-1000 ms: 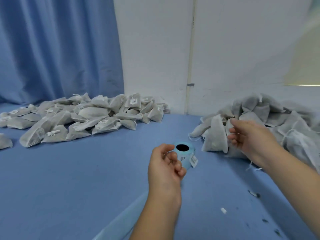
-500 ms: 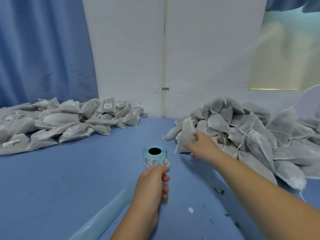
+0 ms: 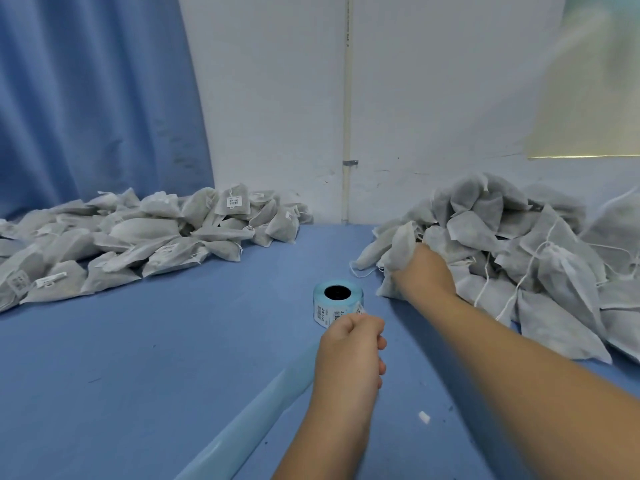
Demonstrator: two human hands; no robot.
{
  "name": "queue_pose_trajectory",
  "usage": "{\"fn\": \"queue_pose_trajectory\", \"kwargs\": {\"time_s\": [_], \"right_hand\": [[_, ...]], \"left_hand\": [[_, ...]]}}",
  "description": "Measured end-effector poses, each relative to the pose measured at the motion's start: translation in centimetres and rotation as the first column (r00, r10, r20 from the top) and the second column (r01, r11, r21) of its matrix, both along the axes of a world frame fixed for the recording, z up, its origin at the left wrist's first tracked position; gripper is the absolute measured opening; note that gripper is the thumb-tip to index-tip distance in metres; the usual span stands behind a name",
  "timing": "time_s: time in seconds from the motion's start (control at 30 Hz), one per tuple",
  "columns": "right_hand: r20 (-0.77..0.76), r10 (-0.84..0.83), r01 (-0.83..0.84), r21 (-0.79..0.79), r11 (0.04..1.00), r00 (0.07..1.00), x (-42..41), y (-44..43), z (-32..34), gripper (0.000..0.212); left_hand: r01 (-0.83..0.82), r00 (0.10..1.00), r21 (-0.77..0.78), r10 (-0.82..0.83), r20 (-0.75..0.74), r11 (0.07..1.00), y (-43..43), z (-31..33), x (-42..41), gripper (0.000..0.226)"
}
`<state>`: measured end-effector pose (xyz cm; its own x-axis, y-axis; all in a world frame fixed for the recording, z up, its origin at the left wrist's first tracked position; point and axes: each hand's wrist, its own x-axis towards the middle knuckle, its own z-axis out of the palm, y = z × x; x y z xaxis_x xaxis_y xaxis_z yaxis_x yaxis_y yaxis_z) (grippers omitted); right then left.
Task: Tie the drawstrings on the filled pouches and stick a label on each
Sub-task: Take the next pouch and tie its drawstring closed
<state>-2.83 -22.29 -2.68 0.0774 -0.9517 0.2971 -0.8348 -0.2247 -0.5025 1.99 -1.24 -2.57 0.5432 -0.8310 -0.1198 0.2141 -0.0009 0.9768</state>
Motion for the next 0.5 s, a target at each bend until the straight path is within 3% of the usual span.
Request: {"fn": "queue_pose_trajectory", "kwargs": {"time_s": [0.17, 0.3, 0.4, 0.5], "right_hand": [[0.337, 0.111, -0.073, -0.121, 0.990, 0.935, -2.9, 4.4, 0.5, 0.025], [0.408, 0.237, -0.206, -0.120, 0.971, 0.881, -5.7, 10.8, -0.1, 0.023], [0.460, 0.356, -0.362, -0.079, 0.929, 0.813, -7.7, 15.6, 0.1, 0.030], [0.395, 0.486, -0.494, -0.088, 0.865, 0.780, -9.2, 18.5, 0.0, 0.024]], "left_hand": [[-0.099, 0.946, -0.103, 0.126, 0.299, 0.990, 0.3, -0.1, -0.2, 0.014], [-0.080, 0.824, -0.224, 0.191, 0.533, 0.971, 0.7, 0.0, -0.6, 0.027], [0.054, 0.759, -0.184, 0.079, 0.647, 0.981, 1.0, -0.4, -1.3, 0.037], [0.171, 0.748, -0.139, -0.037, 0.662, 0.975, 1.3, -0.9, -2.5, 0.014]]}}
